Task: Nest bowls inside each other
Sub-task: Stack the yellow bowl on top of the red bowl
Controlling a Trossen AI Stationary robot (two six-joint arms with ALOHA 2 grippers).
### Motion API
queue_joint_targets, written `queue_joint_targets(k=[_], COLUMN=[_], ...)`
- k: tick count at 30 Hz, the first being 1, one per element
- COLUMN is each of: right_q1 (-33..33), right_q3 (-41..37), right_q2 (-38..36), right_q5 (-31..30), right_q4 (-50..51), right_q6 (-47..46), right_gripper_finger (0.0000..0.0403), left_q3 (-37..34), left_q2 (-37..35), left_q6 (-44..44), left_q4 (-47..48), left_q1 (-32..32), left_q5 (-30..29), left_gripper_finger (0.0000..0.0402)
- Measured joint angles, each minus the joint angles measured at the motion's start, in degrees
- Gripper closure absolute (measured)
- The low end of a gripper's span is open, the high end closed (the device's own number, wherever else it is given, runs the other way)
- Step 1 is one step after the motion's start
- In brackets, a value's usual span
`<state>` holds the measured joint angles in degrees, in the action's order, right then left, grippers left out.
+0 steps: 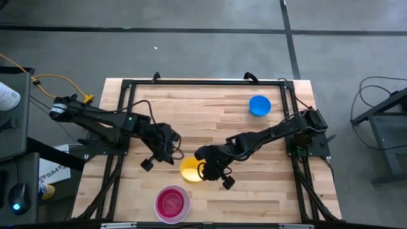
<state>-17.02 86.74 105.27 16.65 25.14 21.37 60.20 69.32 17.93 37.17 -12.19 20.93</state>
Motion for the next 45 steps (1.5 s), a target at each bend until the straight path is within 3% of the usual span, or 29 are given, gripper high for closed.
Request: queue_joint_targets(k=[4, 10, 13, 21, 26, 35, 40, 45], right_q1=[0.14, 0.16, 0.16, 0.16, 0.16, 0.16, 0.16, 0.16], right_q3=[0.00, 0.00, 0.00, 0.00, 0.00, 0.00, 0.00, 0.00], right_q2=[0.00, 0.00, 0.00, 0.00, 0.00, 0.00, 0.00, 0.00], right_q5=[0.67, 1.83, 1.83, 1.92, 1.94, 2.95, 2.95, 2.90], right_q4=[-1.69, -2.51, -2.89, -3.07, -3.10, -3.10, -3.11, -3.13], right_q6=[0.02, 0.02, 0.02, -0.20, -0.26, -0.28, -0.08, 0.82], right_gripper_finger=[0.0400, 0.0400, 0.0400, 0.0400, 0.0400, 0.0400, 0.0400, 0.0400], left_q3=[0.00, 0.00, 0.00, 0.00, 0.00, 0.00, 0.00, 0.00], left_q2=[0.00, 0.00, 0.00, 0.00, 0.00, 0.00, 0.00, 0.00], left_q6=[5.85, 10.77, 11.92, 12.40, 12.31, 12.80, 16.23, 16.93], left_q4=[-1.03, -0.99, -1.03, -2.03, -3.66, -4.37, -5.24, -6.64], left_q1=[-3.11, -6.55, -7.47, -7.32, -7.31, -7.32, -7.34, -7.32], left_q5=[-0.66, -6.65, -12.16, -16.54, -16.57, -15.48, -9.07, -8.69], left_gripper_finger=[0.0389, 0.0389, 0.0389, 0.0389, 0.0384, 0.0320, 0.0318, 0.0320])
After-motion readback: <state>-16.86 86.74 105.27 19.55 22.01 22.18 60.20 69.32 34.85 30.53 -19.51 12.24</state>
